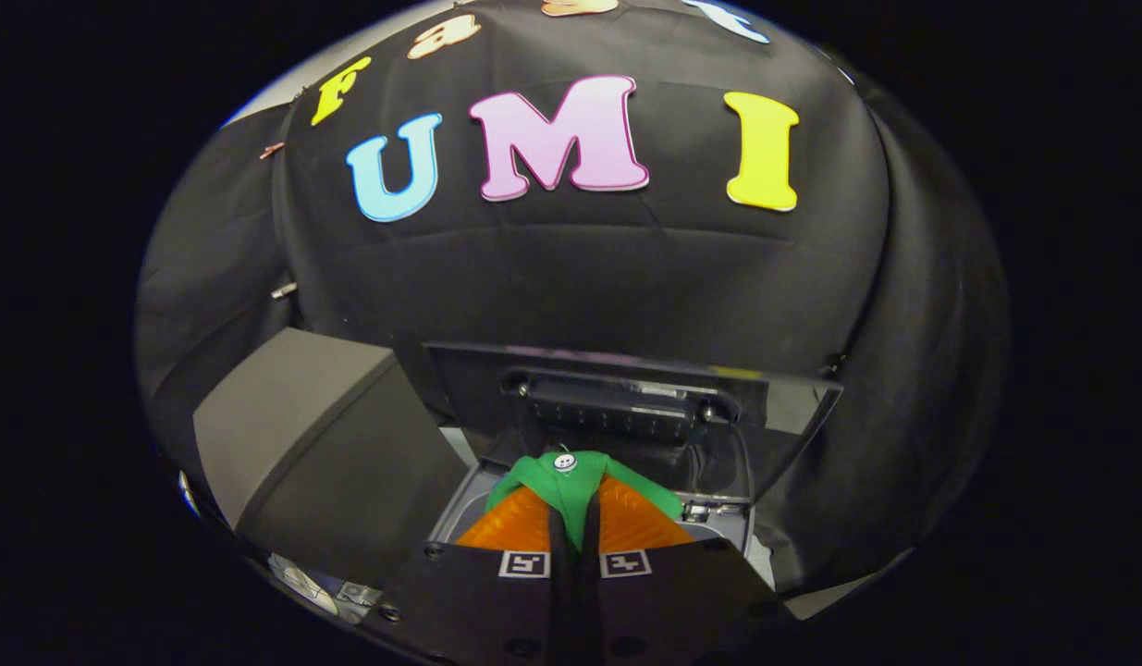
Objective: Put the clothes into the washing machine and then close the washing machine lid.
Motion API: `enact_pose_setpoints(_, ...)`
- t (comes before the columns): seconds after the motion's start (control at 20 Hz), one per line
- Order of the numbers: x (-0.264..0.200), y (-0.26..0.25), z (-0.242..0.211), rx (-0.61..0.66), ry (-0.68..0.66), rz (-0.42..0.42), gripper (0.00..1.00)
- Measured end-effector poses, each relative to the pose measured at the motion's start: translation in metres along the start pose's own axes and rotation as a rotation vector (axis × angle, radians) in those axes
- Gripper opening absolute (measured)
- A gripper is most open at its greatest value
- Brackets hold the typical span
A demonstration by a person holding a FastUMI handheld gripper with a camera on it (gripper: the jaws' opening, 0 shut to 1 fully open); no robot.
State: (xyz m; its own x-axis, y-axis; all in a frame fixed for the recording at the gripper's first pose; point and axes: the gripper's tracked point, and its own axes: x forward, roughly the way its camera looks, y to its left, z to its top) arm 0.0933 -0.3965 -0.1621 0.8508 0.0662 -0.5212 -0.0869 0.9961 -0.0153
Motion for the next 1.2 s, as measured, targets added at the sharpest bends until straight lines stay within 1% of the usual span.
enact_pose_setpoints(0.2, 0.018, -0.018, -0.035, 0.093, 0.050, -0.090, 0.05)
enact_pose_setpoints(0.35, 0.031, -0.022, -0.056, 0.095, 0.072, -0.116, 0.06)
enact_pose_setpoints(0.45, 0.042, -0.021, -0.070, 0.075, 0.096, -0.118, 0.06)
enact_pose_setpoints(0.55, 0.049, -0.017, -0.083, 0.090, 0.128, -0.111, 0.06)
enact_pose_setpoints(0.75, 0.064, -0.020, -0.103, 0.121, 0.163, -0.142, 0.06)
enact_pose_setpoints(0.85, 0.069, -0.018, -0.110, 0.110, 0.168, -0.149, 0.06)
enact_pose_setpoints(1.05, 0.075, -0.007, -0.122, 0.109, 0.185, -0.125, 0.06)
enact_pose_setpoints(1.2, 0.082, -0.005, -0.131, 0.102, 0.206, -0.128, 0.06)
